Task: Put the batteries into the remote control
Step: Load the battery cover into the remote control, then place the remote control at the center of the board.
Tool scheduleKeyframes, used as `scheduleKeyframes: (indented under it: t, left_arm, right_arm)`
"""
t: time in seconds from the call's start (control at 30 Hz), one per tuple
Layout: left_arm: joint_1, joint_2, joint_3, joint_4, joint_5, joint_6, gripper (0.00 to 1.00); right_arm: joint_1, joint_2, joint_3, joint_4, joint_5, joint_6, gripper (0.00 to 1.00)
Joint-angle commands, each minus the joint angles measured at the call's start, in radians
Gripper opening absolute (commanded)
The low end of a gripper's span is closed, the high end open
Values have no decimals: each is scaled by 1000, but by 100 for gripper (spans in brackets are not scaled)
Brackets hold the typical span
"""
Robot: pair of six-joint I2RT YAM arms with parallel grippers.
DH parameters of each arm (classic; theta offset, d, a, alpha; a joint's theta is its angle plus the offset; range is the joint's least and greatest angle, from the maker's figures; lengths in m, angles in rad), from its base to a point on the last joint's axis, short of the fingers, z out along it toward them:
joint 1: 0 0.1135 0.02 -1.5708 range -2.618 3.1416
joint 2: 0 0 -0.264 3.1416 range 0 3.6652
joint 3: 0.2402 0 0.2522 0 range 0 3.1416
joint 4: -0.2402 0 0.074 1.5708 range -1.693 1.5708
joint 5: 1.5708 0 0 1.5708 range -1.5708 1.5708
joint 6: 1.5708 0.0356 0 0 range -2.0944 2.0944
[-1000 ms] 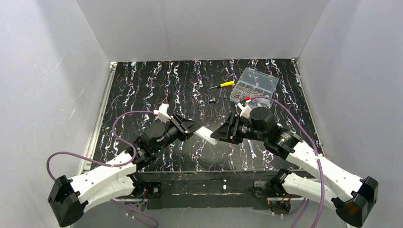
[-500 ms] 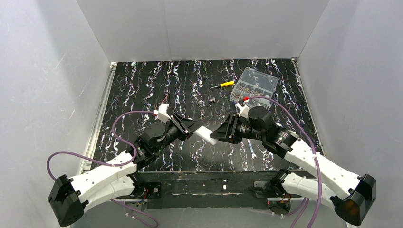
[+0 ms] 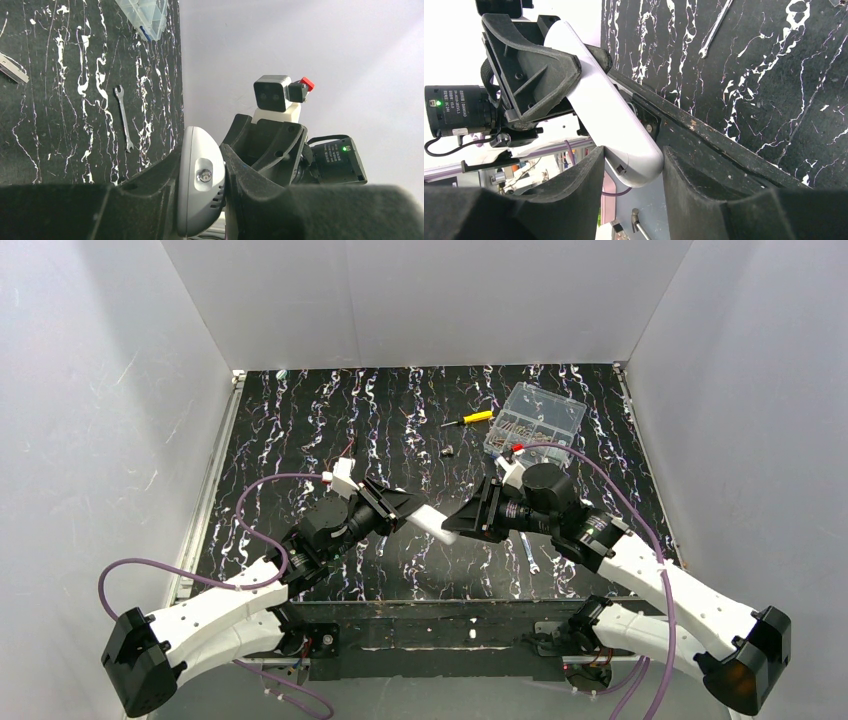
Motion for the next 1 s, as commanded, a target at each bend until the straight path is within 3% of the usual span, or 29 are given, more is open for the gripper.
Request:
scheduleKeyframes:
  t: [0.0,0.03,0.1,0.37,0.47,0.7,0.97]
  left_arm:
    - [-6,-28,38,99,-2,3,0]
    - [-6,-29,38,100,-6,6,0]
    - [-6,-28,35,104,-14,7,0]
    - [-6,5,35,199,-43,7,0]
    - [-5,45,31,328,-75,-4,0]
    - [-5,140,60,454,-73,-27,0]
    - [-6,154,66,477,-67,-37,0]
  right_arm:
    - [-4,-23,25,29,18,-23,63]
    - [-3,-34,21,32,26,-23,71]
    - [-5,-58,12,38,38,-23,77]
    - [-39,-140,-60,170,48,61,83]
    - [-74,-145,-122,310,1,153,84]
    - [-81,-148,-193,482,2,223,79]
    - [-86,-139,-198,505,17,222,69]
